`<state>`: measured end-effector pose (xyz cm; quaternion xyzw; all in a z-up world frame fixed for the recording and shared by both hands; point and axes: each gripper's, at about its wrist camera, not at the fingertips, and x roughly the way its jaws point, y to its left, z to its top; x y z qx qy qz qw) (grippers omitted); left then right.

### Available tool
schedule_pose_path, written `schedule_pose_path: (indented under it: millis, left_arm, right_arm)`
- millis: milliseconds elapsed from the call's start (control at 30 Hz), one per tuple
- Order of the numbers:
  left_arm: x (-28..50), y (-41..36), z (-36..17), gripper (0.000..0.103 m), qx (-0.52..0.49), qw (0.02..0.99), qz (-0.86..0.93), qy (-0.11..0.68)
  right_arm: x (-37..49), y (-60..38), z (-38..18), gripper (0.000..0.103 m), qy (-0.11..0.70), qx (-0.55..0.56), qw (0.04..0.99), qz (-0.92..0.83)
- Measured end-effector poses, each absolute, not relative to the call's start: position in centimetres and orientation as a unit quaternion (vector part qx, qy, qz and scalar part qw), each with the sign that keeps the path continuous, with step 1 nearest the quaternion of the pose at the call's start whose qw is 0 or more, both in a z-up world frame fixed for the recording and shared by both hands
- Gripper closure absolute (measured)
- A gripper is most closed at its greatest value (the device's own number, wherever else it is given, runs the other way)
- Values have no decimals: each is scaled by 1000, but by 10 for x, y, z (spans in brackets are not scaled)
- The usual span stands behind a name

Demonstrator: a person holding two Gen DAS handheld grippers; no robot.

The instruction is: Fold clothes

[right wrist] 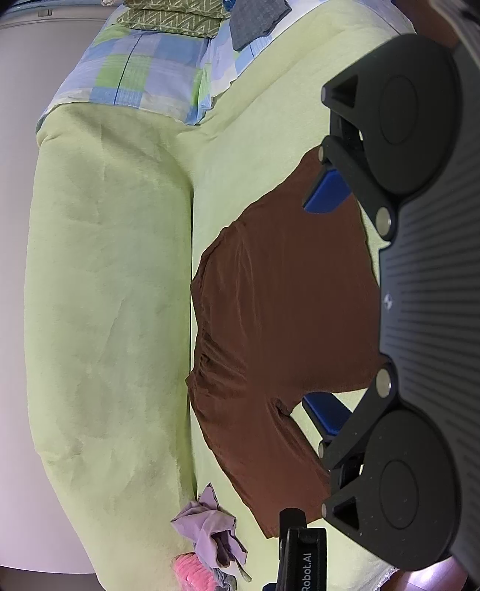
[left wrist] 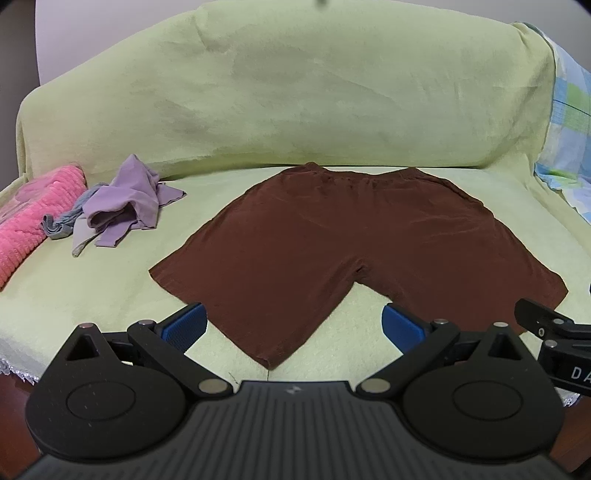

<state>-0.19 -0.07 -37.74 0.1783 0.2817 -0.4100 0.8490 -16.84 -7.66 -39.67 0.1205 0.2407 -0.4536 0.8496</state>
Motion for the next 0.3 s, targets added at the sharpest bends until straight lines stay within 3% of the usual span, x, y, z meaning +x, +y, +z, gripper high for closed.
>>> schedule_pose_path:
  millis: [300]
  left_arm:
    - [-2, -14, -383, 1, 190, 847, -415, 272]
  right_arm:
    - [-168, -86, -405, 1, 248, 126, 844, -458]
